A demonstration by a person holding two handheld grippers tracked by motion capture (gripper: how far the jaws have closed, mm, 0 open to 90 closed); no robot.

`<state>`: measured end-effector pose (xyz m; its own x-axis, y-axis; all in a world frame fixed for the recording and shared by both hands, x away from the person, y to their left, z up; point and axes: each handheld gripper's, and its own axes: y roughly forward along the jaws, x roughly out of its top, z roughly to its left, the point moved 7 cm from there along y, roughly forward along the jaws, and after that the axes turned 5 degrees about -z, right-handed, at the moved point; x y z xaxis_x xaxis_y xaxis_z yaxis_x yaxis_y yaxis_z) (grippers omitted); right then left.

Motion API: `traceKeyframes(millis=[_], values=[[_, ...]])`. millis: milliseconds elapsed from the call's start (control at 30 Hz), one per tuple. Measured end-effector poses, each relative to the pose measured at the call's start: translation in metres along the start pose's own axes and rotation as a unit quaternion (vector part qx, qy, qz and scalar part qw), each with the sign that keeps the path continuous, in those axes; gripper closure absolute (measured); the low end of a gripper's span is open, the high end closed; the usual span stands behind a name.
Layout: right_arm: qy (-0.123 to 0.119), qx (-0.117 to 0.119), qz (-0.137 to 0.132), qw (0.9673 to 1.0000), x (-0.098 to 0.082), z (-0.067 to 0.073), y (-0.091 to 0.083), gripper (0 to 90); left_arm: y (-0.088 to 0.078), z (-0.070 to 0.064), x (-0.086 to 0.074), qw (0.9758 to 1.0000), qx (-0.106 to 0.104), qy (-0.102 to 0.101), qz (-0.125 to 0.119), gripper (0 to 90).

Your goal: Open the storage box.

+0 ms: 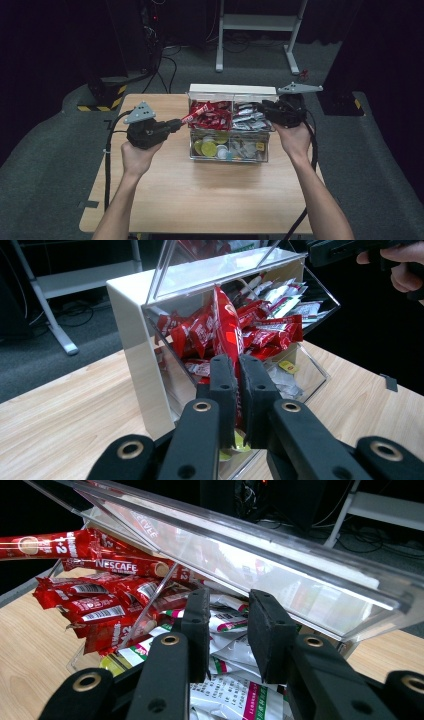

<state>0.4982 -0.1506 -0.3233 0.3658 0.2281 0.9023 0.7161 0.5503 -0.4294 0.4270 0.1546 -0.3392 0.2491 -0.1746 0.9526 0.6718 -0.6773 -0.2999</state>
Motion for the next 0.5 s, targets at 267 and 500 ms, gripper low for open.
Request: traceKeyframes(millis=[267, 500], values=[[-0.001, -0.001, 0.001, 1.0000, 0.000, 0.000, 0.000, 70.2, -0.008, 0.003, 0.000, 0.9999, 0.004, -0.005, -0.008, 86.0], [-0.001, 0.001, 0.000, 1.0000, 0.000, -0.001, 0.000, 70.2, -0.016, 0.006, -0.001, 0.9998, 0.011, -0.007, -0.016, 86.0]])
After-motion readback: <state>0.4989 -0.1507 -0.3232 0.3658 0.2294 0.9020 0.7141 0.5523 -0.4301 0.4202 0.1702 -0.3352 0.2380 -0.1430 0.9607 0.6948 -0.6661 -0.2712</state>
